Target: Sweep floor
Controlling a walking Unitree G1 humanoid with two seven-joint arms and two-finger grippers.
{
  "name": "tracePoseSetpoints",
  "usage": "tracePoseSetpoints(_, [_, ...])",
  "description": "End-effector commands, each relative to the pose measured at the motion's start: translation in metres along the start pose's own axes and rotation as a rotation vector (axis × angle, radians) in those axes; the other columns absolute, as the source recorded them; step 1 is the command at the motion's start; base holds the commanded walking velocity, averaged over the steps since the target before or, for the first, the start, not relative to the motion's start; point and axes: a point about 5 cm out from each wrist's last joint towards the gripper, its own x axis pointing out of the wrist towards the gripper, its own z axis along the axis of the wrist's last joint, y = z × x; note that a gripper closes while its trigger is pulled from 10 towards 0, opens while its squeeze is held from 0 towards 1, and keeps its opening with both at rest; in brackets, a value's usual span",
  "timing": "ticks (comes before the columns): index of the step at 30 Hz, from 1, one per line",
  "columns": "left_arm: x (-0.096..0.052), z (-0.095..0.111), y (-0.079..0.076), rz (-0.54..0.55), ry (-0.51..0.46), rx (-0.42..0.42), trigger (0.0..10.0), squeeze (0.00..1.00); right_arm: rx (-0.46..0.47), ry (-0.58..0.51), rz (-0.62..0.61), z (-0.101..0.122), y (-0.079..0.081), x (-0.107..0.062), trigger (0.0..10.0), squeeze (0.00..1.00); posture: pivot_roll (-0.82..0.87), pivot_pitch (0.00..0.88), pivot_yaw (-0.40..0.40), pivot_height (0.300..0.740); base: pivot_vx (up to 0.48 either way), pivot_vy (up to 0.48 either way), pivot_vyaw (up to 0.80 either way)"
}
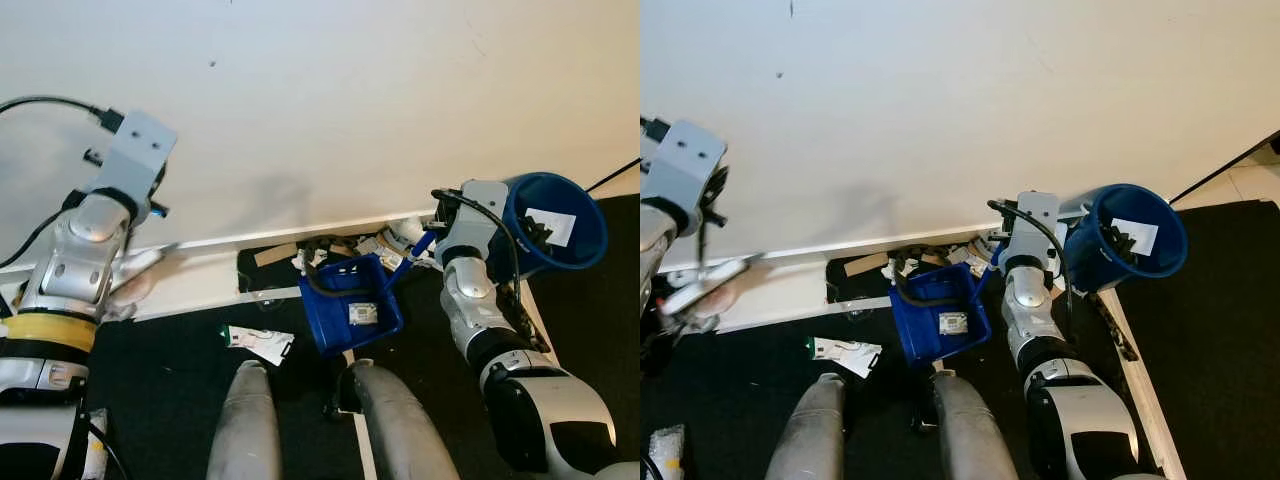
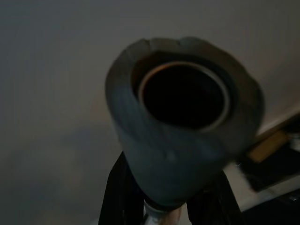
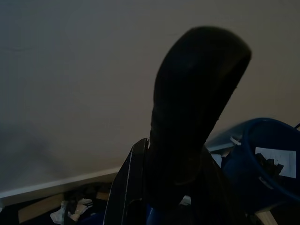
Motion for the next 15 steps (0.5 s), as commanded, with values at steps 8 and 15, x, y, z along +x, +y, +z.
tracePoseSetpoints(8, [-0.006, -0.038, -0.068, 0.027, 0.127, -0.436, 10.0, 0.00, -0.084, 0.136, 0.006, -0.030, -0.013, -0.013, 10.0, 0.00, 0.10, 0.269, -0.167, 0.740, 0.000, 0.000, 0.00])
tracePoseSetpoints(15, [-0.007, -0.007, -0.120, 0.055, 0.181, -0.773, 10.0, 0.00, -0.091, 0.133, 0.015, -0.028, -0.011, -0.012, 10.0, 0.00, 0.10, 0.268, -0.165, 0.740, 0.000, 0.000, 0.00])
